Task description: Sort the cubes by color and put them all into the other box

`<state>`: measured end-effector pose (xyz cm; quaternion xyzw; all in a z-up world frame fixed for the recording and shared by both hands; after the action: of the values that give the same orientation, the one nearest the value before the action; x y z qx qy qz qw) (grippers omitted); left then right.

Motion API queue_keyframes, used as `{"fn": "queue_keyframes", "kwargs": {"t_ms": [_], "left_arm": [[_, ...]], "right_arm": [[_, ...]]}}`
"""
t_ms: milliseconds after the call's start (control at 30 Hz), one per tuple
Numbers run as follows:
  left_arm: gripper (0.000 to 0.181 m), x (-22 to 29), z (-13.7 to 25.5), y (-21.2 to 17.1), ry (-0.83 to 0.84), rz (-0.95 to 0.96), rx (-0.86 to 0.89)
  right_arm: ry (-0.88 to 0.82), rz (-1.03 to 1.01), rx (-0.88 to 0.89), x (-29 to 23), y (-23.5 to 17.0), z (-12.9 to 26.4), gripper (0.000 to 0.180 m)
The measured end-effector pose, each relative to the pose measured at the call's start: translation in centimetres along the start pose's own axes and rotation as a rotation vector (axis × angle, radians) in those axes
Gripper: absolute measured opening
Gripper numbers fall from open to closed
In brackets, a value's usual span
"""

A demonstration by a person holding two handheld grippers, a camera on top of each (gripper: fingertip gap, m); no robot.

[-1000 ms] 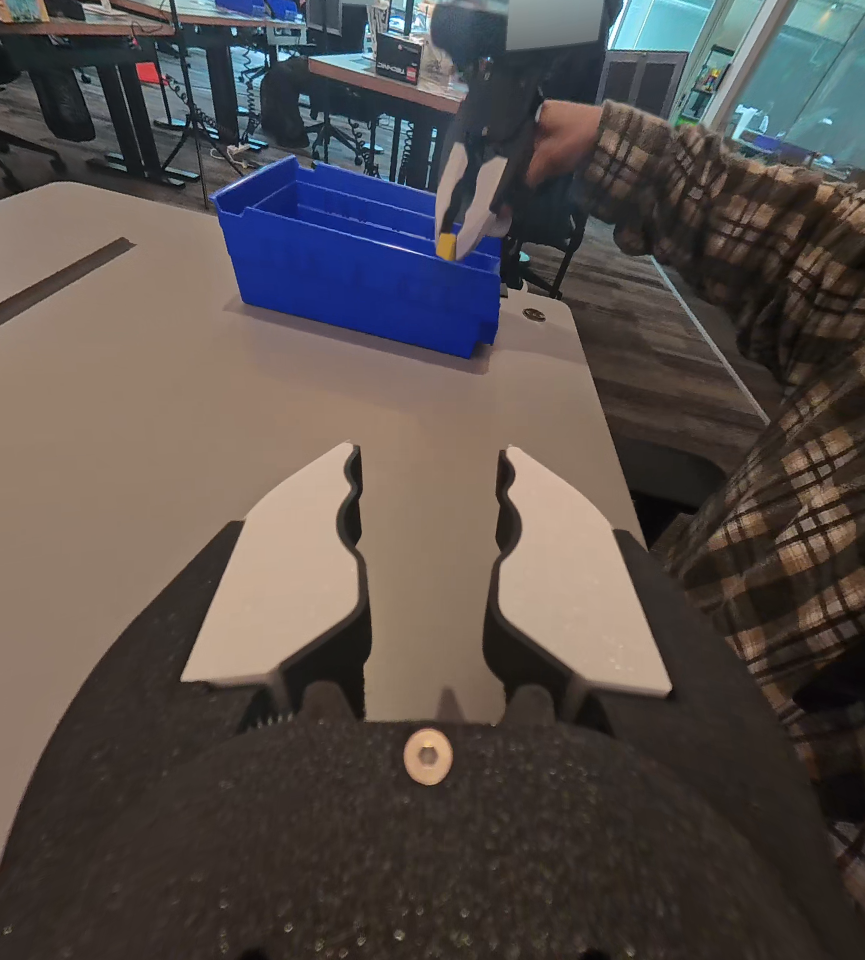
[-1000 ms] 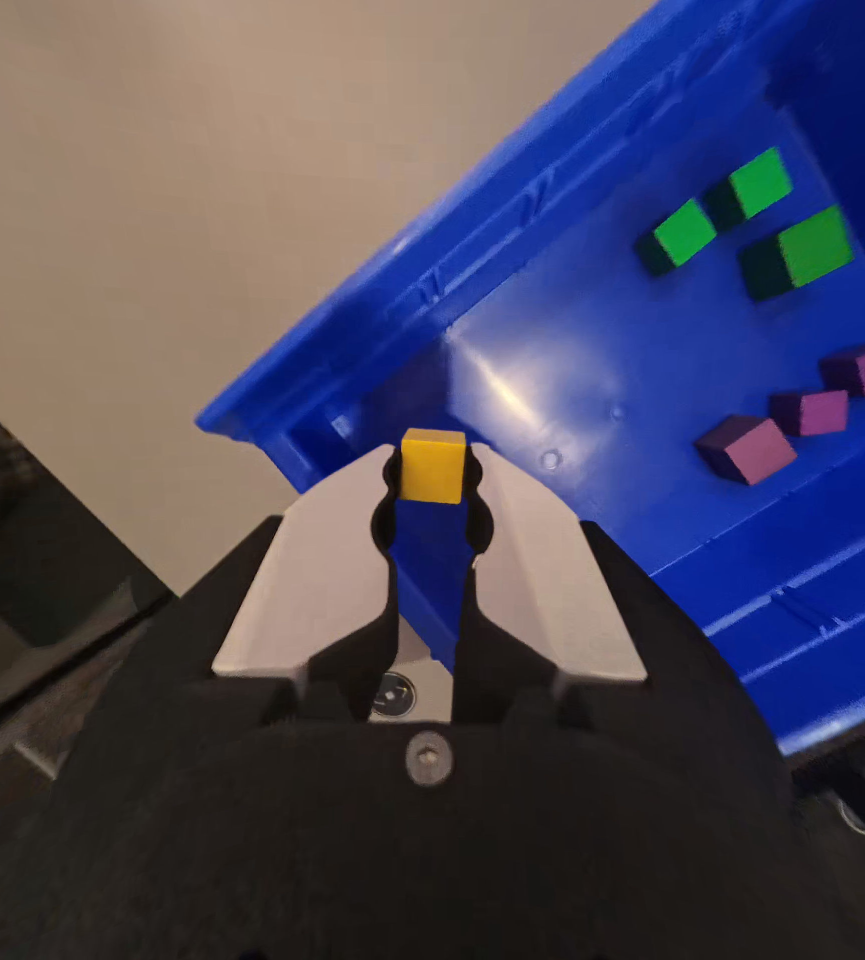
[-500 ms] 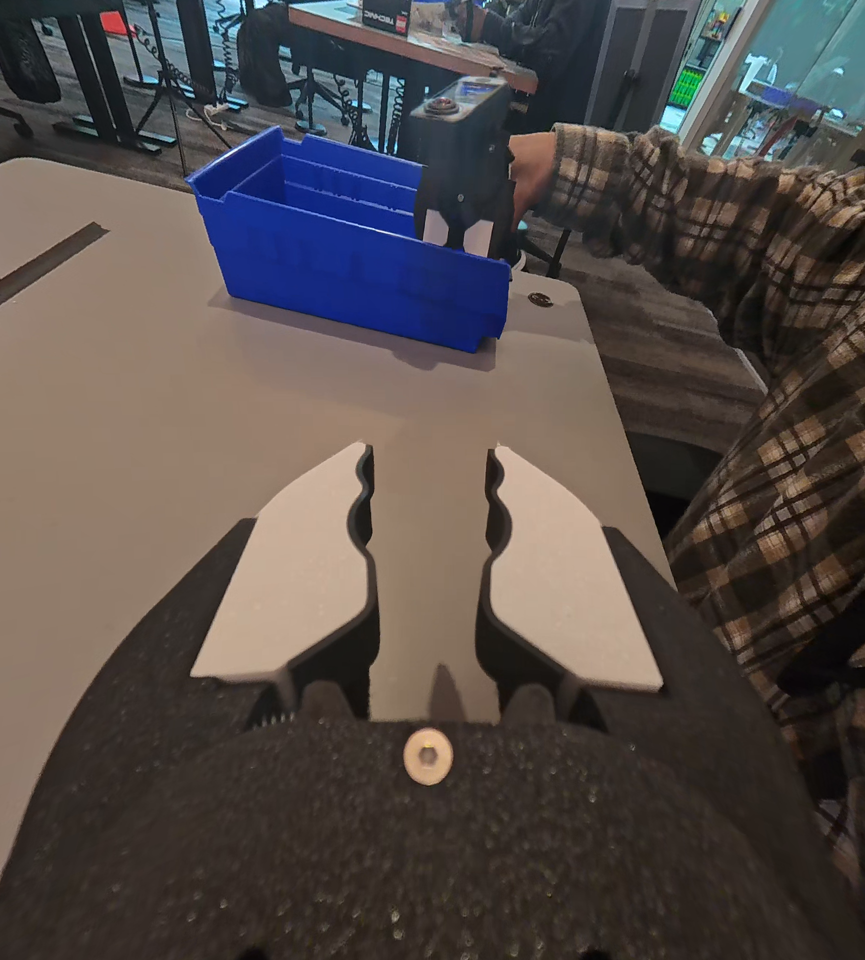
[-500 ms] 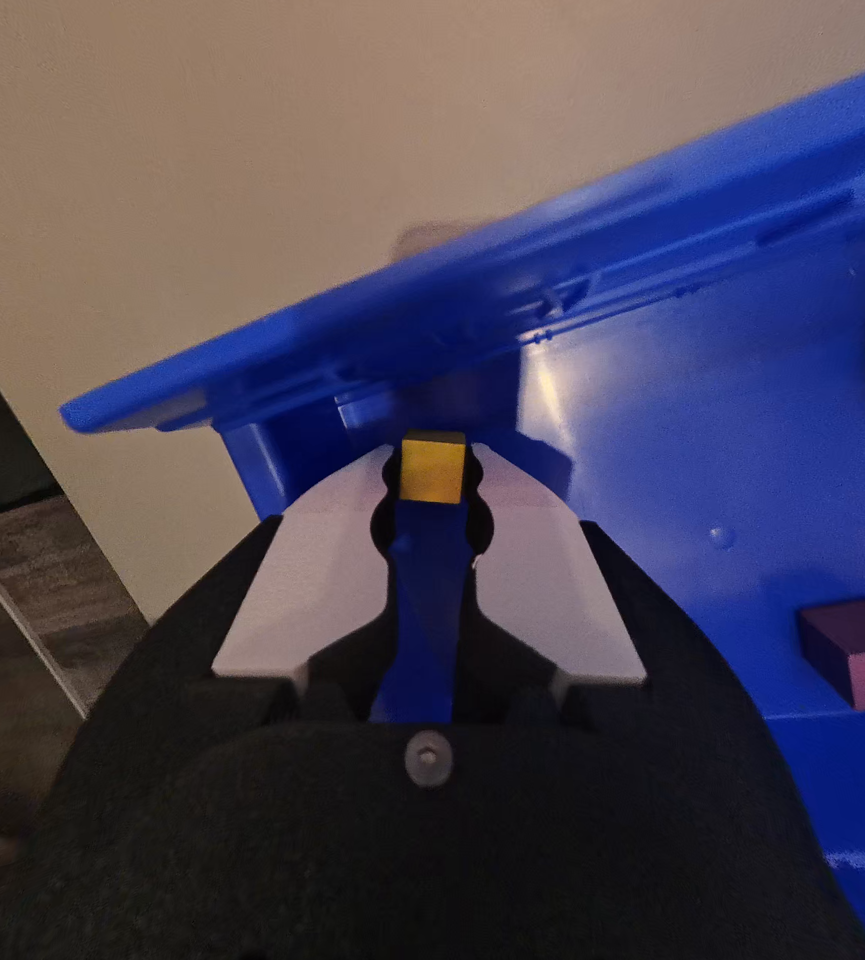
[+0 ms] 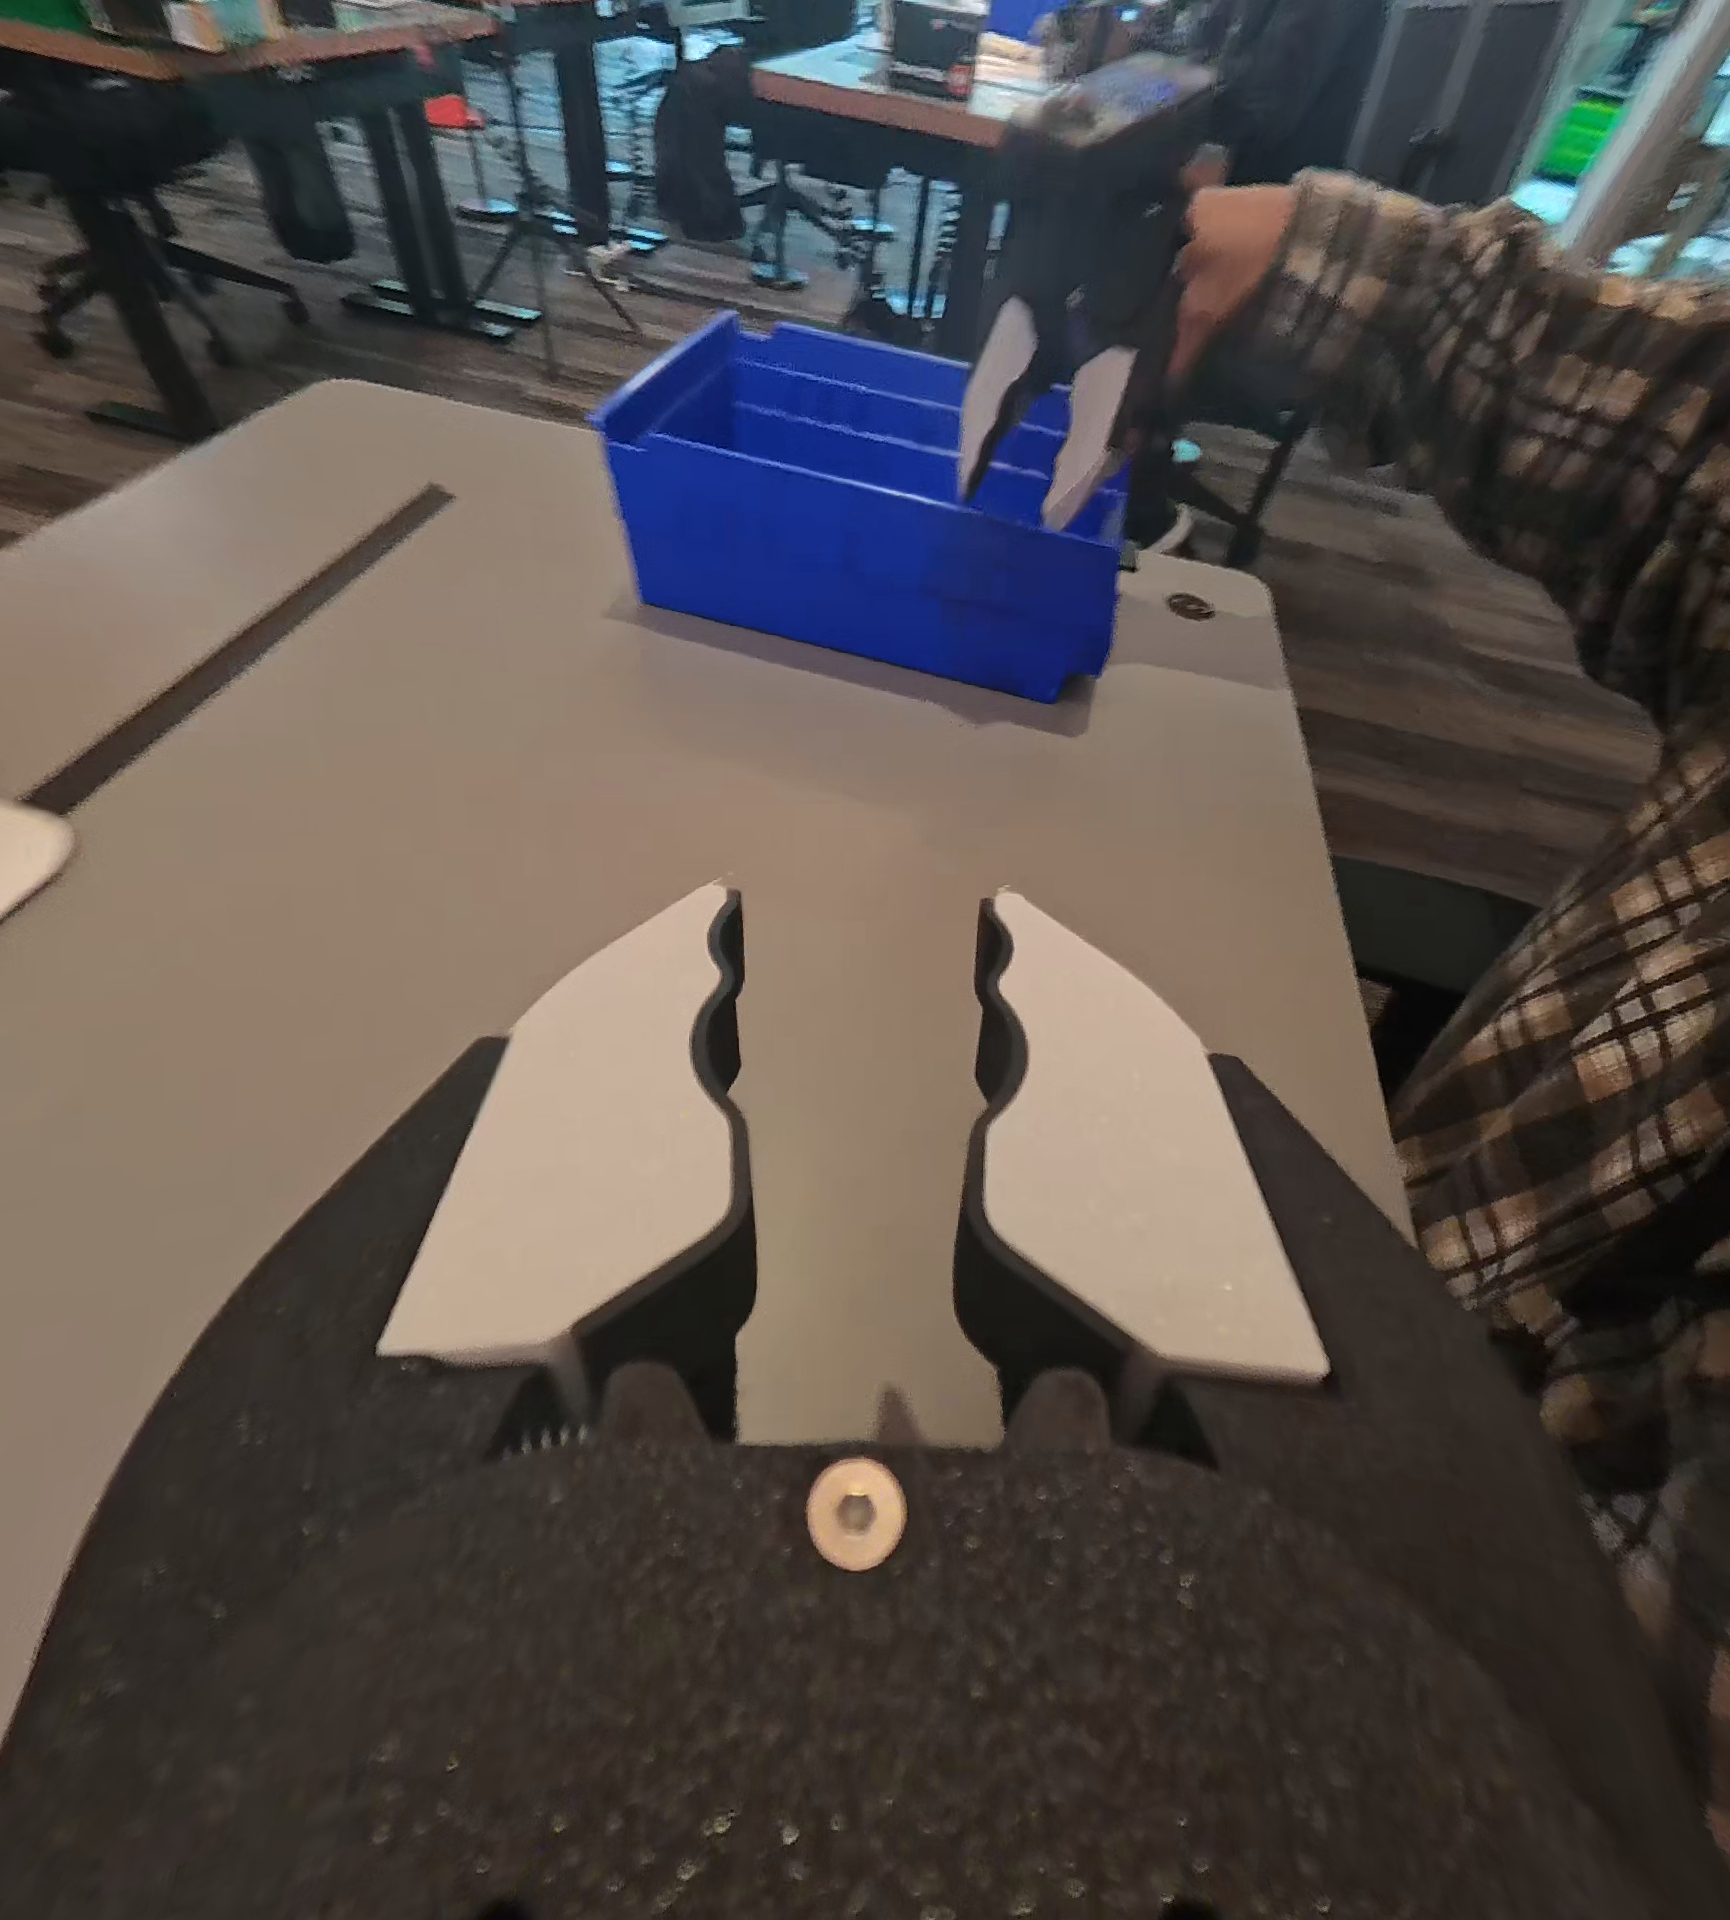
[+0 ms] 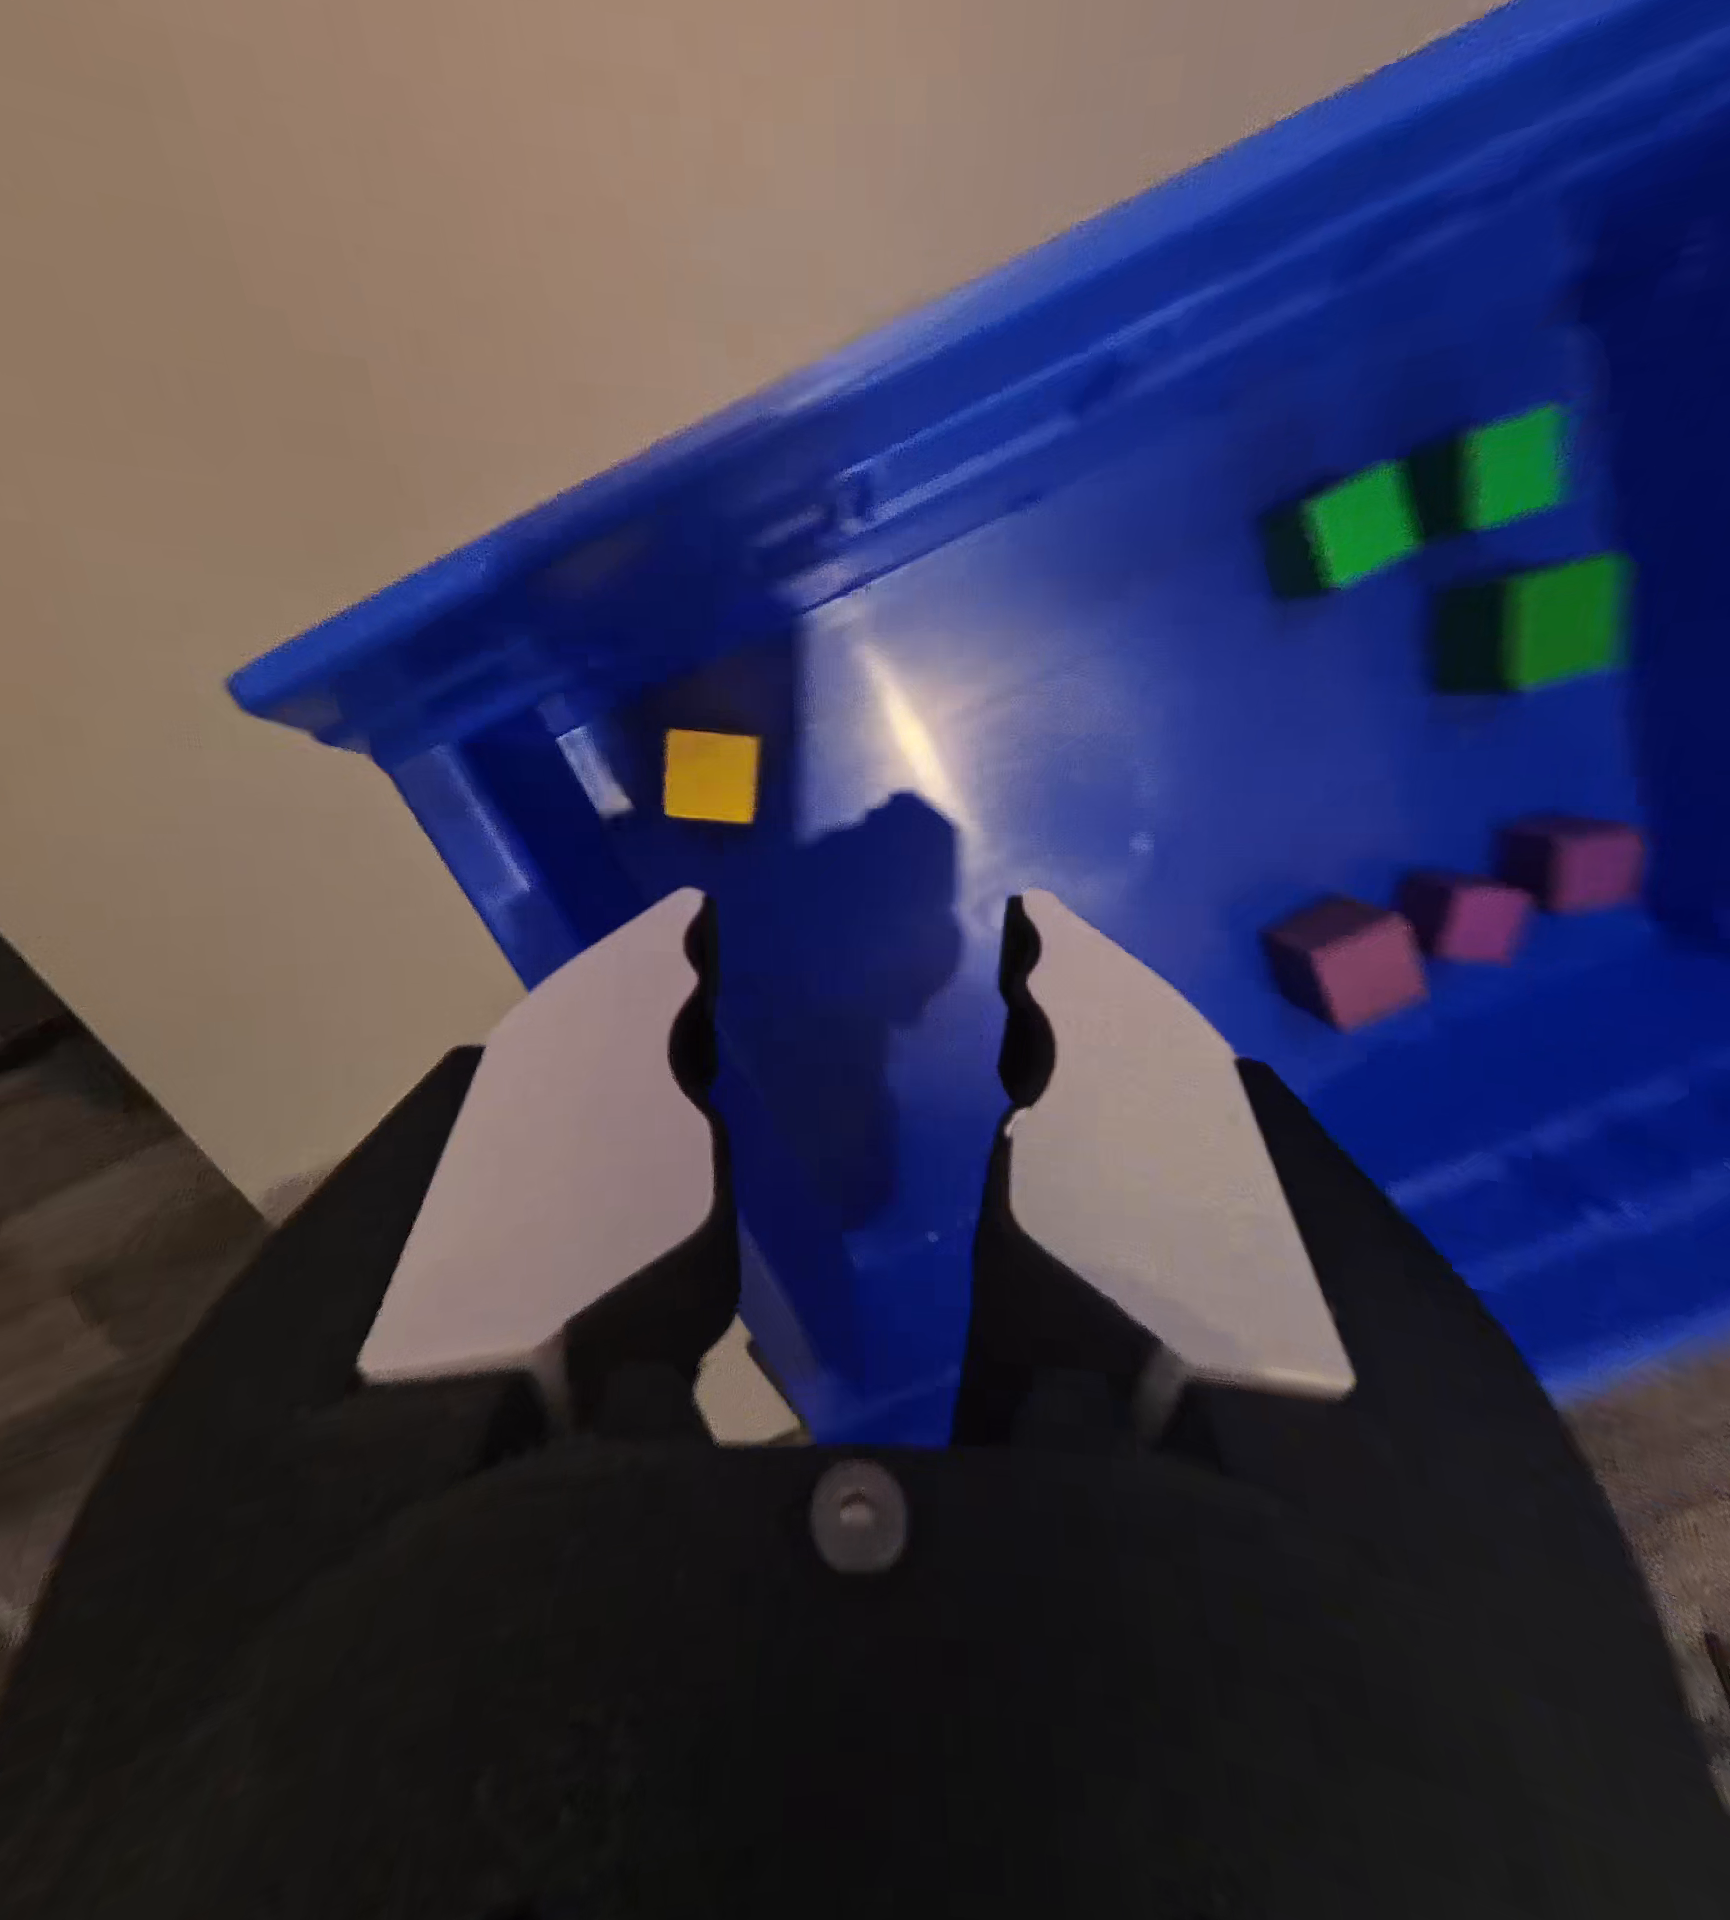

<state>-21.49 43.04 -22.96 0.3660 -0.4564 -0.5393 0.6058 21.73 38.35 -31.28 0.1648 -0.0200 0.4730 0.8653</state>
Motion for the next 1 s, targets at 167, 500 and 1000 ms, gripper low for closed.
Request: {"fn": "queue_keyframes", "kwargs": {"t_ms": [167, 500, 1000], "left_arm": [[0.045, -2.5, 12.3, 0.5, 0.315, 0.015, -0.078], [0.052, -8.8, 36.5, -7.8, 0.802, 0.298, -0.400], [0.045, -15.7, 39.0, -21.3, 1.091, 0.791, -0.501]], "right_arm": [[-0.196, -0.212, 0.167, 2.0, 2.3, 8.5, 0.067], [-0.130, -0.317, 0.506, -6.0, 13.1, 9.3, 0.082], [0.175, -0.492, 0.740, -13.4, 21.9, 1.9, 0.069]]}}
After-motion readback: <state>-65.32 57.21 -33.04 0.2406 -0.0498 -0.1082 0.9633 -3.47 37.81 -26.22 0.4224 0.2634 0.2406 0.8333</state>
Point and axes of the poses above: each gripper's, where its closed fingertips meet, z back along the fingers, y out of its top, x = y × z across the jaws, the point moved 3 cm from there along z, back along the fingers, and after that the axes turned 8 degrees about -y, right-handed, at the moved point
